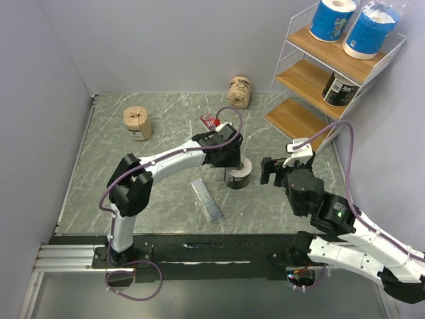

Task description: Place and organize the paper towels onto the shelf

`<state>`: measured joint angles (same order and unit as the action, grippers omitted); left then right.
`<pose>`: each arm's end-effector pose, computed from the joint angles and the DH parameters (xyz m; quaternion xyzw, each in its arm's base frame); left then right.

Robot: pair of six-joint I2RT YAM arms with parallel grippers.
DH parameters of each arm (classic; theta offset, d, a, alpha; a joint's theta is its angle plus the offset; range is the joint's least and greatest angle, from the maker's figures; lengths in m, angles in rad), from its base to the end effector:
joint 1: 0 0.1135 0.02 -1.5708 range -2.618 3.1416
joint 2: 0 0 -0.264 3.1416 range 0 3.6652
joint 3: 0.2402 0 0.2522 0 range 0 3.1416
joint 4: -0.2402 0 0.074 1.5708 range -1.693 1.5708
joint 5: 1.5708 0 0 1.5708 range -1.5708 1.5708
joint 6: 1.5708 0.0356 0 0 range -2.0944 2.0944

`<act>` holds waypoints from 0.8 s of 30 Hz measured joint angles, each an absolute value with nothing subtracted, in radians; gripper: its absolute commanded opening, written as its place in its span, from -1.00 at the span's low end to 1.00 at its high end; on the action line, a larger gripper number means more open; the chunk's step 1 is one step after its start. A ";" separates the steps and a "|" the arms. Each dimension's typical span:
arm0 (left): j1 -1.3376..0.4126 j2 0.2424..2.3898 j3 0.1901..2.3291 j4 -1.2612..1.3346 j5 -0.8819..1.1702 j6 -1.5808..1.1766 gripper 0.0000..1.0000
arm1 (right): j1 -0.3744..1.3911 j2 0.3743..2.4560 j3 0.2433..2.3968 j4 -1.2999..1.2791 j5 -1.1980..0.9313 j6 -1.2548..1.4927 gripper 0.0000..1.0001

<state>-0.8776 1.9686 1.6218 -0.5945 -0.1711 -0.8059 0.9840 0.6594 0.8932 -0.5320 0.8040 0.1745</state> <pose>0.2841 -0.3325 0.2419 0.0075 0.9477 -0.1759 0.2661 0.0934 0.0941 0.3614 -0.0778 0.7719 0.0360 0.6299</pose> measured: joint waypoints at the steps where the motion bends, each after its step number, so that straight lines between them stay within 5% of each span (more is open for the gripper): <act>1: -0.875 1.969 1.628 -0.594 -0.170 -0.809 0.65 | 0.984 0.665 0.892 -0.527 0.807 0.173 0.99; 7: -0.858 1.954 1.641 -0.590 -0.165 -0.802 0.99 | 0.984 0.706 0.875 -0.500 0.790 0.162 0.99; 19: -0.474 1.586 1.517 -0.572 -0.094 -0.710 0.93 | 0.984 0.826 0.879 -0.430 0.587 0.125 0.98; 24: -0.418 1.429 1.429 -0.553 -0.178 -0.591 0.93 | 0.980 0.983 0.910 -0.435 0.546 0.091 0.80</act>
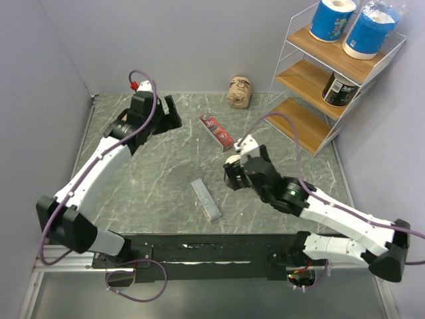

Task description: Place and organize the paper towels onto the shelf

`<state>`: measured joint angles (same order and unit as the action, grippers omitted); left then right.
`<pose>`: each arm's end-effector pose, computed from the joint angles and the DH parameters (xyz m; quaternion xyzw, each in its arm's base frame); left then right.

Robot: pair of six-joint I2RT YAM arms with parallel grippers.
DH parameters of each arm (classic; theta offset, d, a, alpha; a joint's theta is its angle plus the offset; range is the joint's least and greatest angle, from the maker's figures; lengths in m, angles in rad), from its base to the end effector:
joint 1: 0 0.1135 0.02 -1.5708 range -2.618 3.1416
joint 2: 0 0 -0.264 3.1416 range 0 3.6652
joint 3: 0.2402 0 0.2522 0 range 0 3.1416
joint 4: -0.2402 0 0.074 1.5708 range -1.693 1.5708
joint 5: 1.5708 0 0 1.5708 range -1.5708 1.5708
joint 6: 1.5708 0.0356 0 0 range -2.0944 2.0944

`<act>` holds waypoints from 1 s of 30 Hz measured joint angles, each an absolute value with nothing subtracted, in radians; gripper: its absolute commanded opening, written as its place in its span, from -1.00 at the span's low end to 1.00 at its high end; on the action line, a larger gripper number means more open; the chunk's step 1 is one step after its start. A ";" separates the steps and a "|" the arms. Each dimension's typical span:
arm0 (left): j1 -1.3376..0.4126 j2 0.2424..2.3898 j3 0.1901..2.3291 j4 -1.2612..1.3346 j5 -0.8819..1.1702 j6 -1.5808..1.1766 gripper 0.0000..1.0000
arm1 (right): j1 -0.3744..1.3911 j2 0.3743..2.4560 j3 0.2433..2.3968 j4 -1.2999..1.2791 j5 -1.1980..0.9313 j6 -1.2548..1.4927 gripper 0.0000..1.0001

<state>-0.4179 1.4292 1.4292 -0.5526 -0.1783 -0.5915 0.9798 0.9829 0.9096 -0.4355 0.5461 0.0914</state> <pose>0.2955 -0.1243 0.3776 -0.1186 0.8627 -0.1667 0.4625 0.1343 0.1670 0.3242 -0.2335 0.8085 0.0489 0.5380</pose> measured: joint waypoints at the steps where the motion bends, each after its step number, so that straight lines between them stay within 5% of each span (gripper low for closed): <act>1: -0.421 1.409 1.409 -0.549 -0.190 -0.575 0.93 | 0.976 1.013 0.916 -0.440 0.536 0.086 0.75; 3: -0.427 1.355 1.330 -0.511 -0.218 -0.534 0.93 | 0.963 1.076 0.934 -0.445 0.506 0.079 0.56; 9: -0.430 1.250 1.100 -0.448 -0.284 -0.476 0.93 | 0.897 1.246 1.021 -0.477 0.426 0.083 0.53; 30: -0.405 1.246 1.102 -0.429 -0.342 -0.495 0.93 | 0.789 1.516 1.095 -0.485 0.245 0.057 0.27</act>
